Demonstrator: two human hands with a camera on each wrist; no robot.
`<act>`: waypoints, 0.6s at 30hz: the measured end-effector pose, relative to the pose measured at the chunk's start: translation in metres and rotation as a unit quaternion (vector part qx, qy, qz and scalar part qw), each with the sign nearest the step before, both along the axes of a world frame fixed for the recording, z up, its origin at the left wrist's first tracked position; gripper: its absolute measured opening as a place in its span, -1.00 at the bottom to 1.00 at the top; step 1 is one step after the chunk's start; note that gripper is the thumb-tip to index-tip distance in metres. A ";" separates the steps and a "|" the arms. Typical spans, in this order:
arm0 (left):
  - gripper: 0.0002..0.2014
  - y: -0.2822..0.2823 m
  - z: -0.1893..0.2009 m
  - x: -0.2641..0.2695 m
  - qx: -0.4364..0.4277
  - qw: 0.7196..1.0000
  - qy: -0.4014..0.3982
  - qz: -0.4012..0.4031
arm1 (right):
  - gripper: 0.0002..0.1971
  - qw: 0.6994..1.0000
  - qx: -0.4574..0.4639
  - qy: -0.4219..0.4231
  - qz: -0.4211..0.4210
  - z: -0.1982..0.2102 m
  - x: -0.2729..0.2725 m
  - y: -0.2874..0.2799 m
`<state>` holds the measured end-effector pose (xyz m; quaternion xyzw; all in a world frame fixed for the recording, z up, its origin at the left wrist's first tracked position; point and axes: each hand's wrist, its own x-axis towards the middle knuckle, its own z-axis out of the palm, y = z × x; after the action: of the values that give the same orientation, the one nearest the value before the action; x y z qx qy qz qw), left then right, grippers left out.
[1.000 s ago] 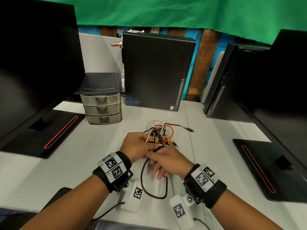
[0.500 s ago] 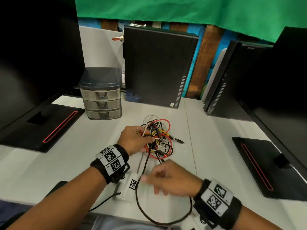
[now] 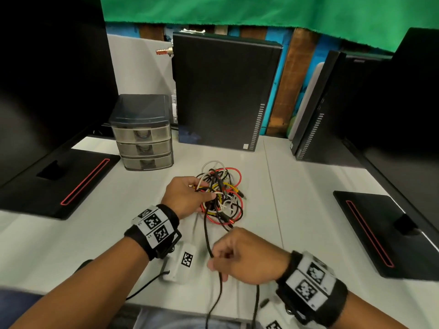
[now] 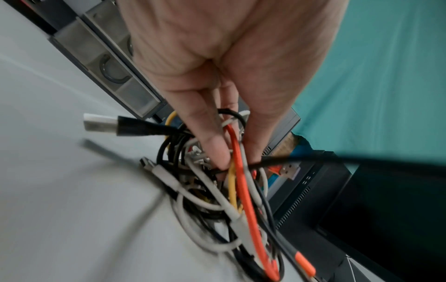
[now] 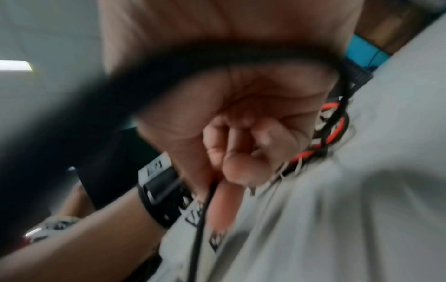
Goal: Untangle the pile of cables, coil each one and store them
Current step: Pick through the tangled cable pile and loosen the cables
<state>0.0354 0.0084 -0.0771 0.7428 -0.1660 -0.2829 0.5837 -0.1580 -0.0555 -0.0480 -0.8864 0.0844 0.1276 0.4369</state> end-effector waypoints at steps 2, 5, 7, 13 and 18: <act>-0.76 0.000 0.001 0.000 -0.008 1.000 -0.002 0.021 | -0.63 0.999 -0.021 -0.004 0.030 0.016 -0.013 -0.005; -0.76 -0.001 0.002 -0.002 -0.008 0.999 -0.018 0.035 | -0.63 0.997 -0.064 -0.032 0.029 0.032 -0.028 -0.019; -0.77 -0.001 0.004 -0.005 -0.001 0.999 -0.029 0.040 | -0.62 0.993 -0.104 -0.031 0.051 0.037 -0.038 -0.027; -0.77 -0.008 0.005 -0.017 0.019 0.997 -0.070 0.041 | -0.66 0.968 -0.234 -0.014 0.095 0.025 -0.049 -0.016; -0.78 -0.013 0.003 -0.024 0.024 0.995 -0.089 0.026 | -0.61 0.967 -0.244 -0.052 0.050 0.008 -0.031 -0.008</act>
<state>0.0113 -0.0042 -0.0744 0.7827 -0.1915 -0.2040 0.5559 -0.1890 -0.0639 -0.0397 -0.9746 0.0461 0.0789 0.2044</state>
